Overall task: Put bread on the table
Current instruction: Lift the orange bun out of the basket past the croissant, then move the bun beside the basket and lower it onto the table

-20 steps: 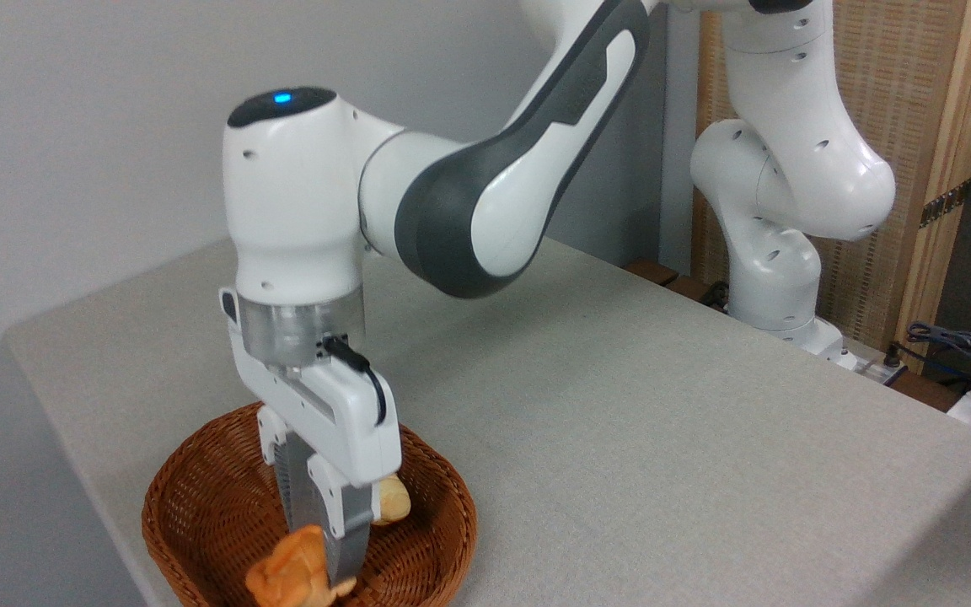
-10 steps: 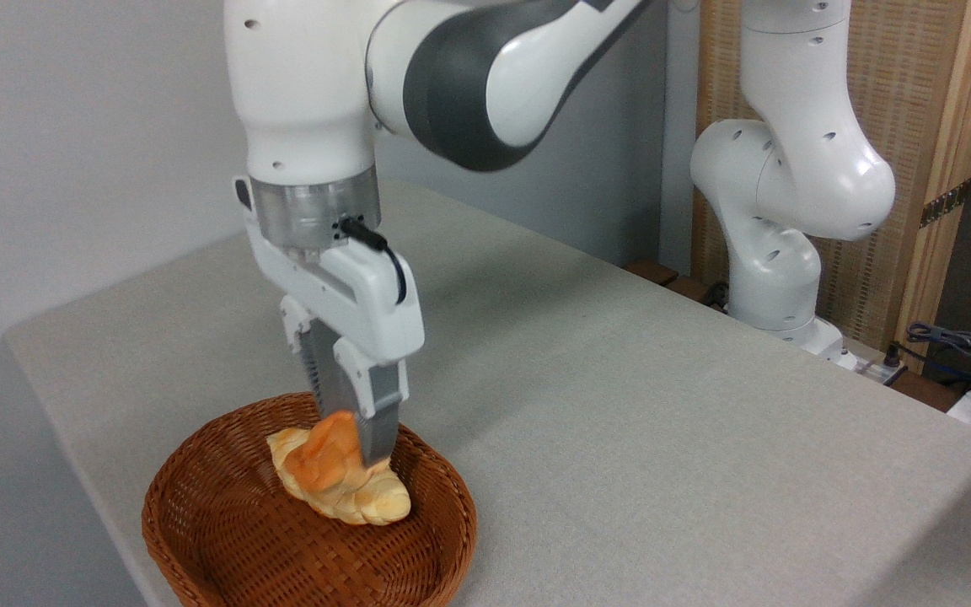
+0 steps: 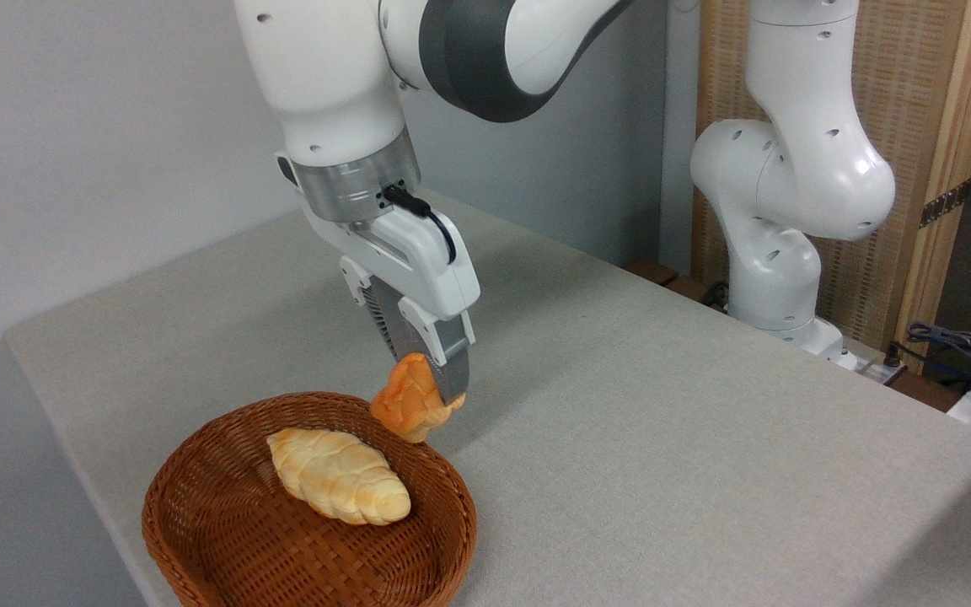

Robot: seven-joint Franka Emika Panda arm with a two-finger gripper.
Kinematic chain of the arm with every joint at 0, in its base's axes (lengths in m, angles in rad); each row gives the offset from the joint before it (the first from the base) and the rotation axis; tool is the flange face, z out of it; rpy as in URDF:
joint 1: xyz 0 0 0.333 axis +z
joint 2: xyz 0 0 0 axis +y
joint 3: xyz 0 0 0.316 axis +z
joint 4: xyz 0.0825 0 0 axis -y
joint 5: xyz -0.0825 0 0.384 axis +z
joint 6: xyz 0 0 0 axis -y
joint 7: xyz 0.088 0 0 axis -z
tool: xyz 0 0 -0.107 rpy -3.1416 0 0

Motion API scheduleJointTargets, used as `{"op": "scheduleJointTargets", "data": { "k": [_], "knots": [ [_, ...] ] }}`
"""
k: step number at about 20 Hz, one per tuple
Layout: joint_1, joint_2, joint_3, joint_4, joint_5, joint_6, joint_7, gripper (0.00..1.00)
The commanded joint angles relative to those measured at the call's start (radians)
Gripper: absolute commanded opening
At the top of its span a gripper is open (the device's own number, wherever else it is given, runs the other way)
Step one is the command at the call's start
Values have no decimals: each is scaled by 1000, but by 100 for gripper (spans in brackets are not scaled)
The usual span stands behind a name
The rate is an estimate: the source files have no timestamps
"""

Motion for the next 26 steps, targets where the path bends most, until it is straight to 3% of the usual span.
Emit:
{"op": "scheduleJointTargets", "data": {
  "k": [1,9,10,11,12,26],
  "knots": [
    [2,-42,0,-62,-19,-14,30,73],
    [2,-70,5,-177,-19,16,86,73],
    [2,-67,5,-185,-19,19,86,78],
    [2,-62,5,-191,-19,19,84,93],
    [2,-61,5,-193,-19,19,84,100],
    [1,-68,3,-179,-19,19,83,100]
  ]
}}
